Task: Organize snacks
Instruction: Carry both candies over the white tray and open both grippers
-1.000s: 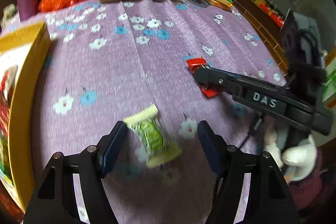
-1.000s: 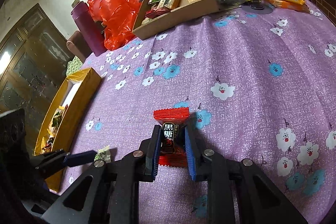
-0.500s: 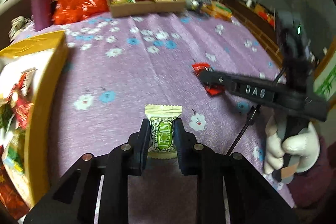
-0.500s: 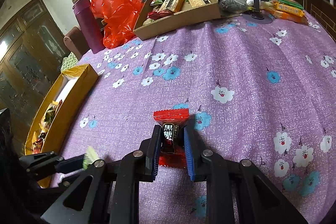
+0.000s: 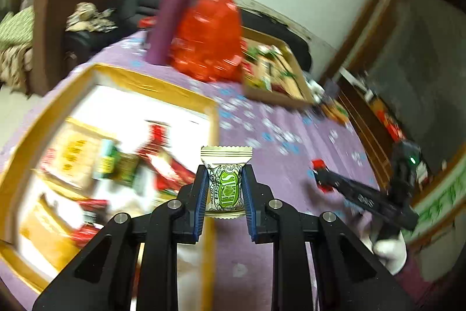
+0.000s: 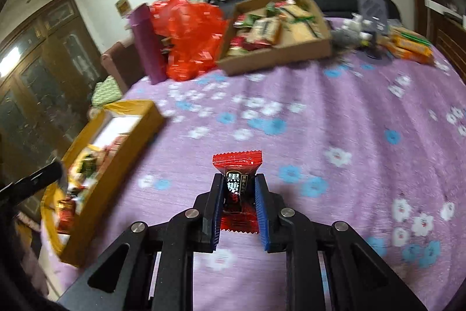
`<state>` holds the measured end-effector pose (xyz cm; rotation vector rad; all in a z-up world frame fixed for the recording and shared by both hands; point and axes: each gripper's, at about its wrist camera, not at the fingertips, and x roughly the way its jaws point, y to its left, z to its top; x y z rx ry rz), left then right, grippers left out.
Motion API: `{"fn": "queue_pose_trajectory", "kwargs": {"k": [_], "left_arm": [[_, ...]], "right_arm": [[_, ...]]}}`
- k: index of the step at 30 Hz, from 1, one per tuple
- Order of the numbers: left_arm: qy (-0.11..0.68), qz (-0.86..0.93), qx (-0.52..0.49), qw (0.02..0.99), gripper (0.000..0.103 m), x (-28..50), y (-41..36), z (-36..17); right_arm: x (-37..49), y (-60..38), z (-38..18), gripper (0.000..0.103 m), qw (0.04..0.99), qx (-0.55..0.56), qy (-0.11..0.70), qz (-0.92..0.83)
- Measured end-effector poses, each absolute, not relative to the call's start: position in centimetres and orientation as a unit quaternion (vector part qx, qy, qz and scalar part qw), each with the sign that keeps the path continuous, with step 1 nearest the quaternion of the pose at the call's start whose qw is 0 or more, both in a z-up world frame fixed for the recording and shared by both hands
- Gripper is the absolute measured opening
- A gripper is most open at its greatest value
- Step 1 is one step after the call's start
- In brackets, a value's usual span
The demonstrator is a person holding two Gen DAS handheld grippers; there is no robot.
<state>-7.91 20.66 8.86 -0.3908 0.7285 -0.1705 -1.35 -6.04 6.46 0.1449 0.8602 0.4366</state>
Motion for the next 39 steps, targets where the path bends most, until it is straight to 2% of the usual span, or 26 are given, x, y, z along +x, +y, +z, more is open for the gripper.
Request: {"fn": "queue_pose_trajectory", "kwargs": {"k": [8, 17, 18, 19, 21, 23, 26, 34, 39], "left_arm": [[0.369, -0.038, -0.226, 0.901, 0.02, -5.0, 26.4, 8.0], [0.376, -0.022, -0.275, 0.885, 0.022, -2.7, 29.9, 6.1], [0.373, -0.027, -0.281, 0.884, 0.027, -2.7, 30.1, 6.1], [0.371, -0.029, -0.286, 0.883, 0.037, -2.8, 30.3, 6.1], [0.365, -0.032, -0.292, 0.884, 0.045, -3.3, 30.5, 6.2], [0.36, -0.033, -0.293, 0.885, 0.046, -3.9, 30.5, 6.5], [0.342, -0.03, -0.288, 0.894, 0.046, -5.4, 30.2, 7.6], [0.284, 0.006, -0.208, 0.936, 0.073, -9.9, 25.1, 10.8], [0.279, 0.041, -0.157, 0.946, 0.078, -11.9, 21.1, 11.1]], "right_arm": [[-0.8, 4.2, 9.1, 0.021, 0.859, 0.03, 0.423, 0.287], [0.6, 13.7, 6.9, 0.021, 0.84, -0.032, 0.448, 0.305], [1.1, 14.3, 6.7, 0.021, 0.841, -0.037, 0.448, 0.301], [1.6, 14.8, 6.5, 0.023, 0.841, -0.037, 0.448, 0.3], [2.5, 15.4, 6.3, 0.024, 0.842, -0.029, 0.448, 0.3], [2.9, 15.3, 6.4, 0.031, 0.842, -0.02, 0.448, 0.298], [2.5, 14.0, 6.8, 0.035, 0.848, -0.004, 0.44, 0.297], [-1.9, 8.6, 7.7, 0.037, 0.862, 0.012, 0.418, 0.286], [-5.2, 5.3, 8.0, 0.041, 0.873, 0.015, 0.4, 0.277]]}}
